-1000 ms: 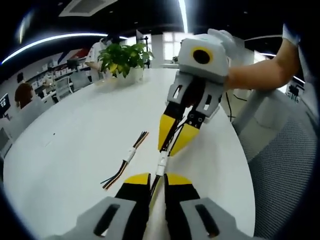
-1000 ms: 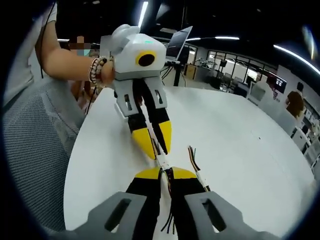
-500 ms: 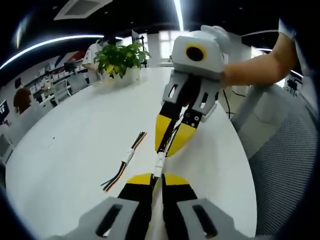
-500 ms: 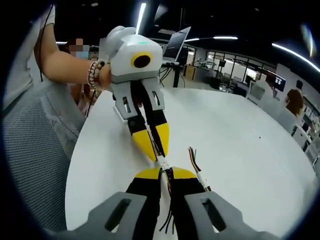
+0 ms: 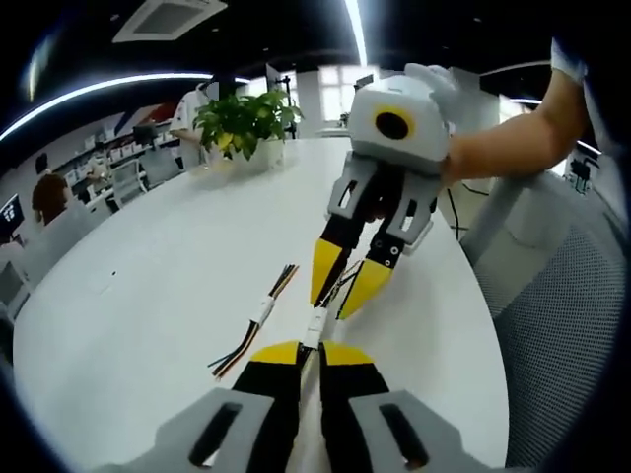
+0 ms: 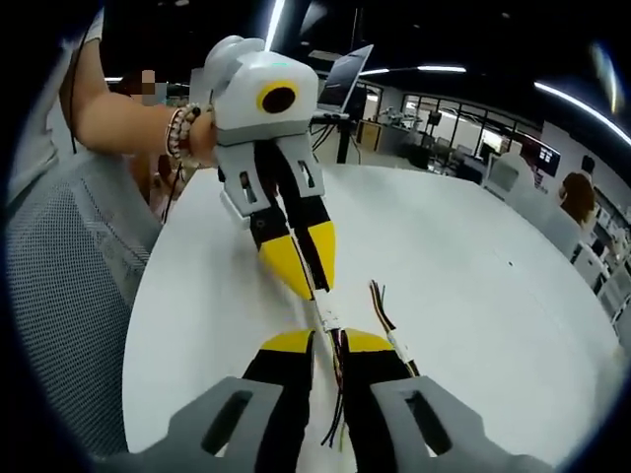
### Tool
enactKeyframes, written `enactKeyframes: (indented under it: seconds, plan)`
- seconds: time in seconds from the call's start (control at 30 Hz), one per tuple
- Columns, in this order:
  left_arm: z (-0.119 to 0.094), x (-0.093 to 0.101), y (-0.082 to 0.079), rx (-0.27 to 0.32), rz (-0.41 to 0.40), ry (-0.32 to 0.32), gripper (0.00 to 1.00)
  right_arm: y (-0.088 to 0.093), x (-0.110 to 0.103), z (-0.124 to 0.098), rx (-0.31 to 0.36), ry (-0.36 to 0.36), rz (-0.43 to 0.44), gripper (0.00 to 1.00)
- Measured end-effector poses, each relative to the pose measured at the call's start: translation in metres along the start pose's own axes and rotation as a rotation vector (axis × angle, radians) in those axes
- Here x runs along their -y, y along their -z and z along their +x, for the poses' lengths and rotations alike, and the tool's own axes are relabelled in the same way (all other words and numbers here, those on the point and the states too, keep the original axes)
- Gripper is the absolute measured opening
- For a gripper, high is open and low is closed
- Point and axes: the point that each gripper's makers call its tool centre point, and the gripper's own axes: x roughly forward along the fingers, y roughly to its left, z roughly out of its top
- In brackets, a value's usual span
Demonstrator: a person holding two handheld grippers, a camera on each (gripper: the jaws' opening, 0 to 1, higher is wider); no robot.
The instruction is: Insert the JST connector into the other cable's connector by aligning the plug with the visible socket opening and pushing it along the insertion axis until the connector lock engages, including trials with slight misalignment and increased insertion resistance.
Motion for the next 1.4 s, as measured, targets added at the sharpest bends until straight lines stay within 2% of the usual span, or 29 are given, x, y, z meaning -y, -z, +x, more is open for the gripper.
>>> enactKeyframes:
  seconds: [0.07, 0.1, 0.67, 0.8, 1.03, 1.23, 1.4]
  plan:
    - [0.000, 0.001, 0.001, -0.005, -0.001, 0.007, 0.00, 0.000, 0.001, -0.001, -0.001, 0.010, -0.050, 0.01]
    - [0.001, 0.002, 0.001, -0.003, 0.004, 0.009, 0.00, 0.002, 0.000, -0.002, -0.011, 0.007, -0.046, 0.00]
    - [0.002, 0.003, 0.002, -0.012, 0.002, 0.006, 0.00, 0.000, 0.003, -0.003, -0.011, 0.006, -0.058, 0.00]
    - [0.004, 0.001, -0.003, -0.002, 0.004, -0.006, 0.00, 0.000, 0.007, -0.006, -0.007, 0.017, -0.056, 0.00]
    - [0.022, -0.008, -0.009, 0.004, 0.000, -0.021, 0.00, 0.011, 0.025, -0.009, -0.034, 0.058, -0.068, 0.00]
    - [0.033, -0.011, 0.004, -0.057, 0.012, -0.032, 0.00, 0.021, 0.026, 0.002, -0.092, 0.070, -0.124, 0.00]
    - [0.038, -0.012, 0.014, -0.075, -0.005, -0.032, 0.00, 0.027, 0.027, 0.009, -0.121, 0.075, -0.157, 0.00]
